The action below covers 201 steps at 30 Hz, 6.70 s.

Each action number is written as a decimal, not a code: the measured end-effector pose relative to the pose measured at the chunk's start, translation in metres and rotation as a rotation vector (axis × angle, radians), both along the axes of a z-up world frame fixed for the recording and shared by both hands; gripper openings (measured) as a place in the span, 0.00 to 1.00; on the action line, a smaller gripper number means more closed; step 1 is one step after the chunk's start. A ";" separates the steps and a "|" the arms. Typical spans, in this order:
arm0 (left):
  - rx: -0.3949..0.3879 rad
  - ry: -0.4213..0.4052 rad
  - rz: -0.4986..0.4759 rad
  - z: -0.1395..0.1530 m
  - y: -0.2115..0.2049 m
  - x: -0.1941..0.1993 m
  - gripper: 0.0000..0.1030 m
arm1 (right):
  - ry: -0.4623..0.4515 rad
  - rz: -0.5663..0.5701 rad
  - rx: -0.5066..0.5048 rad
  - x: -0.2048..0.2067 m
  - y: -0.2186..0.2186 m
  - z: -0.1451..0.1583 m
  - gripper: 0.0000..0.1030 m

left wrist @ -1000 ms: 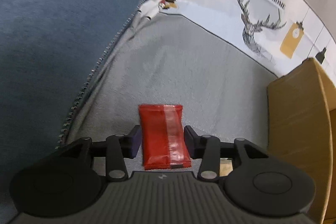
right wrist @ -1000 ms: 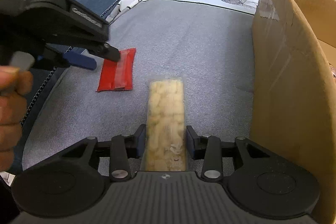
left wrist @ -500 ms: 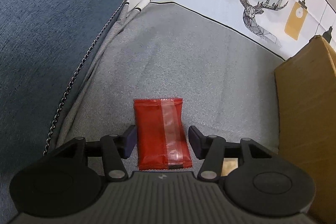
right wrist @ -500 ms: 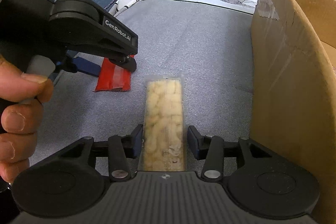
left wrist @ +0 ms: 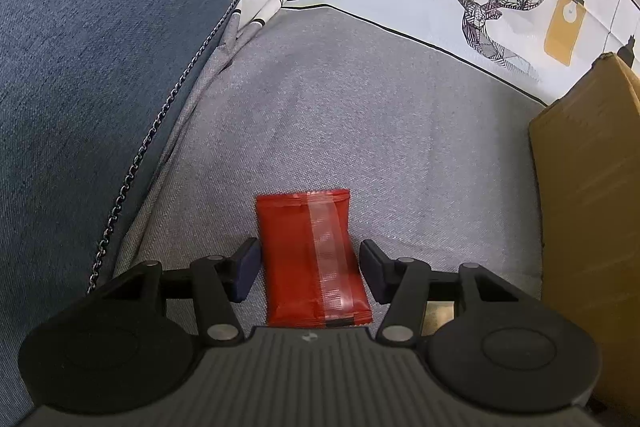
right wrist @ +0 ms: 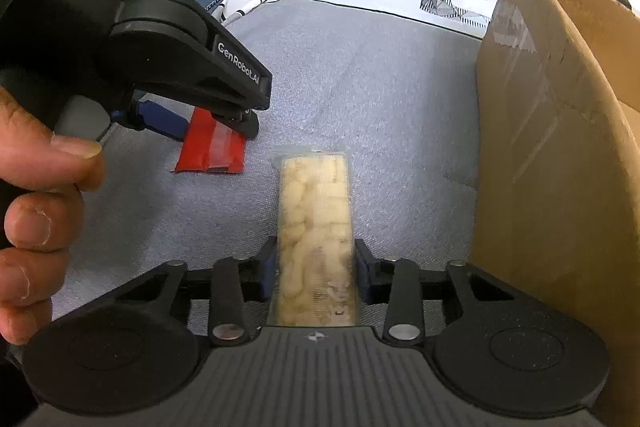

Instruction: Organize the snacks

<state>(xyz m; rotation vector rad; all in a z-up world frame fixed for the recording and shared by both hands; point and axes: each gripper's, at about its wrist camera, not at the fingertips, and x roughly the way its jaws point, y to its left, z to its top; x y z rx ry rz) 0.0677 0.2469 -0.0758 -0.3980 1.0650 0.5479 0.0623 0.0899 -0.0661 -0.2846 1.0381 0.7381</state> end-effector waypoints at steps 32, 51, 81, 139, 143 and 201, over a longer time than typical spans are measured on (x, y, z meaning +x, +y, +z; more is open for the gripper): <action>0.015 -0.572 -0.133 0.144 -0.095 -0.062 0.44 | -0.315 -0.294 0.374 0.020 -0.180 0.179 0.37; -0.026 -0.674 -0.422 0.102 -0.195 -0.011 0.44 | -0.374 -0.514 0.287 0.046 -0.267 0.115 0.36; -0.066 -0.690 -0.489 0.099 -0.212 -0.005 0.44 | -0.392 -0.493 0.275 0.049 -0.269 0.111 0.37; 0.004 -0.642 -0.472 0.149 -0.244 -0.102 1.00 | -0.358 -0.573 0.214 -0.002 -0.300 0.126 0.99; 0.052 -0.526 -0.375 0.099 -0.250 -0.118 1.00 | -0.340 -0.560 0.168 -0.025 -0.299 0.118 0.99; 0.001 -0.363 -0.378 0.063 -0.249 -0.073 1.00 | -0.347 -0.485 0.065 -0.014 -0.274 0.091 0.99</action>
